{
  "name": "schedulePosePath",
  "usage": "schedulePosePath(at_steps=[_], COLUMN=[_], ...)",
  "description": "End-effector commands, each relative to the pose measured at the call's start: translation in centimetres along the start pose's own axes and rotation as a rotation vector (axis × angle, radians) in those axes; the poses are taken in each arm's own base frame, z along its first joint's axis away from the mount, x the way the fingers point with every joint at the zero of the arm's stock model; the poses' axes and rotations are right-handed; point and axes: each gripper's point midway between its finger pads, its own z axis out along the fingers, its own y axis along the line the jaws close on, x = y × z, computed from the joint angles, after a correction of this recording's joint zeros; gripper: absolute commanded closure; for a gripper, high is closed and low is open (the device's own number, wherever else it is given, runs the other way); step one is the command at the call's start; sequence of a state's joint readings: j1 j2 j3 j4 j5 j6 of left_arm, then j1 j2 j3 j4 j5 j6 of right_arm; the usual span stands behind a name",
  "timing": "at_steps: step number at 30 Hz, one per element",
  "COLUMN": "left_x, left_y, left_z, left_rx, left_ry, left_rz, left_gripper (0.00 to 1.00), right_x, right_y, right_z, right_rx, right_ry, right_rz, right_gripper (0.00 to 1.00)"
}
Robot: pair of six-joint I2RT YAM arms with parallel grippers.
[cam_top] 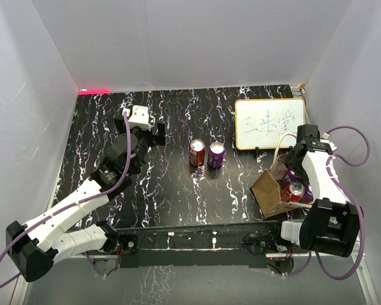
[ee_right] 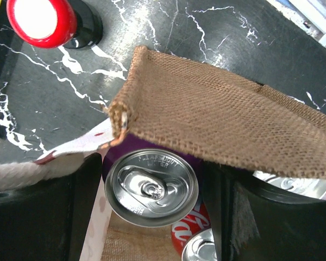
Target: Take the beverage out of the canvas bag
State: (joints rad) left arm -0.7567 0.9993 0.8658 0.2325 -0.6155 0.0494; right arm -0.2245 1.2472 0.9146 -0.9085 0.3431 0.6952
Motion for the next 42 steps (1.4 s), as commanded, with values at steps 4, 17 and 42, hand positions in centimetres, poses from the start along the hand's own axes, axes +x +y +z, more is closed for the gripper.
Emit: schedulePosePath(at_steps=[4, 17, 42], left_x=[-1.2, -1.0, -0.6], left_y=[0.4, 0.3, -0.4], left_z=[-0.4, -0.3, -0.2], left_rx=[-0.011, -0.010, 0.013], left_ry=[-0.042, -0.038, -0.024], left_rz=[-0.024, -0.021, -0.033], left_gripper=[0.03, 0.03, 0.03], right_x=[0.8, 0.8, -4.7], right_y=[1.0, 1.0, -0.6], right_z=[2.1, 2.5, -8.9], right_rx=[-0.035, -0.036, -0.222], right_ry=[0.011, 0.007, -0.290], right_rz=[0.001, -0.029, 0.042], right_gripper=[0.20, 0.65, 0.92])
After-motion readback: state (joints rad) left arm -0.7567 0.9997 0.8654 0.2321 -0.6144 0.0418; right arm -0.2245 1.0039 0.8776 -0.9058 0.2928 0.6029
